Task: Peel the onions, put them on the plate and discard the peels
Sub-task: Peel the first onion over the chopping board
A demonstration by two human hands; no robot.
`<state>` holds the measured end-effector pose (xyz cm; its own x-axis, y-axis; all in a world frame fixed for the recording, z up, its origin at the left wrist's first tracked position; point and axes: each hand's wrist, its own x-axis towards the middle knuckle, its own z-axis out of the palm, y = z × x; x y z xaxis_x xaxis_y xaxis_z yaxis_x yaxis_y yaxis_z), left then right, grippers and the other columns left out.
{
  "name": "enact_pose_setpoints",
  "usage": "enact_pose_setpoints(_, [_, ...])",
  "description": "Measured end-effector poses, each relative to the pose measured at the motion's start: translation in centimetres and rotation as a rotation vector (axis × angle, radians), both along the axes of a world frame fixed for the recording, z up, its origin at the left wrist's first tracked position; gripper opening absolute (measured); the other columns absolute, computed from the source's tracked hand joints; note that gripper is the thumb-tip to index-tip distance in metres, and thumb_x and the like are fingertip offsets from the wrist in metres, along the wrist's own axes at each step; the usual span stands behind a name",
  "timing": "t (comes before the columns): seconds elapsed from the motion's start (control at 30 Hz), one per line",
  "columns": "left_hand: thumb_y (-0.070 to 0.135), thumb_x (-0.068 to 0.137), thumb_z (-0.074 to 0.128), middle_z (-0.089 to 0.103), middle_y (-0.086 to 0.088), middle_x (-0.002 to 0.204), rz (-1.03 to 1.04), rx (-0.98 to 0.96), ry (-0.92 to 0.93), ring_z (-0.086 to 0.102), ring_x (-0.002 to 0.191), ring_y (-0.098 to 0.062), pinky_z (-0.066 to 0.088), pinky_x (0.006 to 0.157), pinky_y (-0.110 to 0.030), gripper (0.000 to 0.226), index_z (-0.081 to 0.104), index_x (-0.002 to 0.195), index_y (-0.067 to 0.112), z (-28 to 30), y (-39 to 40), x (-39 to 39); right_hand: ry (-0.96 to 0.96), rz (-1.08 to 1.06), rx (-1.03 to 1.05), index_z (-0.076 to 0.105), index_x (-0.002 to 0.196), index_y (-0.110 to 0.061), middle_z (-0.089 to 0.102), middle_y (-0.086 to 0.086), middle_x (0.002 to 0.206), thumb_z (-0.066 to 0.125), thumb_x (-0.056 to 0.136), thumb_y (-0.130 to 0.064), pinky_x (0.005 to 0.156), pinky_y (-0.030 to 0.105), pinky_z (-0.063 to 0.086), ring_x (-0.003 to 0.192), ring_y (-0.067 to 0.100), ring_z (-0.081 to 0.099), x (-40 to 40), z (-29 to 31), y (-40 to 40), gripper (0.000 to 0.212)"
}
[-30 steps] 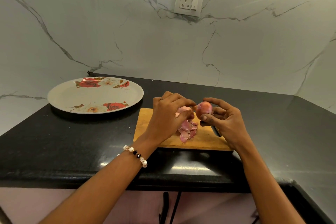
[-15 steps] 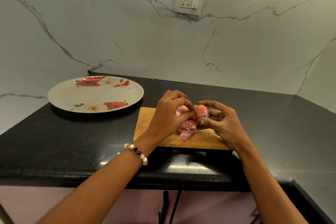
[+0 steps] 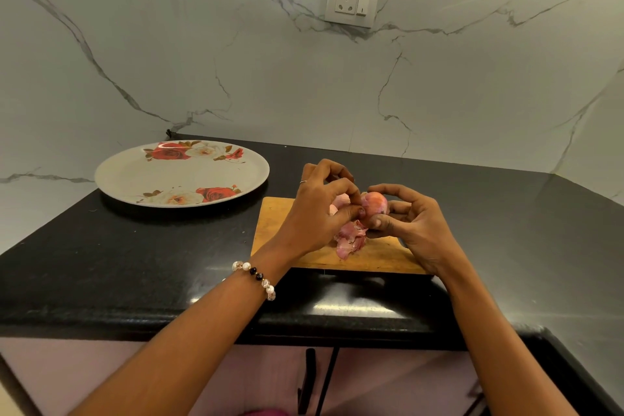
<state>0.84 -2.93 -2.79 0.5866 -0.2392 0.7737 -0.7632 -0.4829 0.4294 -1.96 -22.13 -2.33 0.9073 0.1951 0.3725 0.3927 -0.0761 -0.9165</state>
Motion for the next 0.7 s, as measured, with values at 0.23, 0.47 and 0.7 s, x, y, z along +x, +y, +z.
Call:
enact_pose_setpoints(0.23, [0.029, 0.083, 0.059, 0.05, -0.003, 0.118, -0.01, 0.085, 0.007, 0.041, 0.111, -0.018, 0.047, 0.087, -0.043, 0.018, 0.065, 0.093, 0.016, -0.51, -0.2, 0.06, 0.0, -0.003, 0.009, 0.063, 0.119, -0.012, 0.073, 0.021, 0.099, 0.079, 0.069, -0.022, 0.075, 0.042, 0.062, 0.091, 0.036, 0.073, 0.04, 0.1, 0.07, 0.054])
enact_pose_setpoints(0.47, [0.026, 0.084, 0.057, 0.051, -0.001, 0.116, 0.011, 0.117, -0.054, 0.034, 0.108, -0.013, 0.041, 0.087, -0.039, 0.014, 0.062, 0.091, 0.016, -0.63, -0.27, 0.25, -0.009, -0.039, 0.031, 0.062, 0.122, -0.01, 0.074, 0.02, 0.101, 0.071, 0.077, -0.02, 0.076, 0.043, 0.062, 0.091, 0.036, 0.073, 0.37, -0.1, -0.04, 0.047])
enact_pose_setpoints(0.7, [0.025, 0.084, 0.053, 0.052, -0.003, 0.114, 0.015, 0.149, -0.056, 0.033, 0.107, -0.012, 0.038, 0.085, -0.035, 0.015, 0.06, 0.091, 0.013, -0.58, -0.23, 0.17, 0.01, -0.103, 0.13, 0.062, 0.12, -0.009, 0.076, 0.016, 0.097, 0.068, 0.079, -0.024, 0.066, 0.03, 0.061, 0.083, 0.031, 0.074, 0.29, 0.21, 0.16, 0.044])
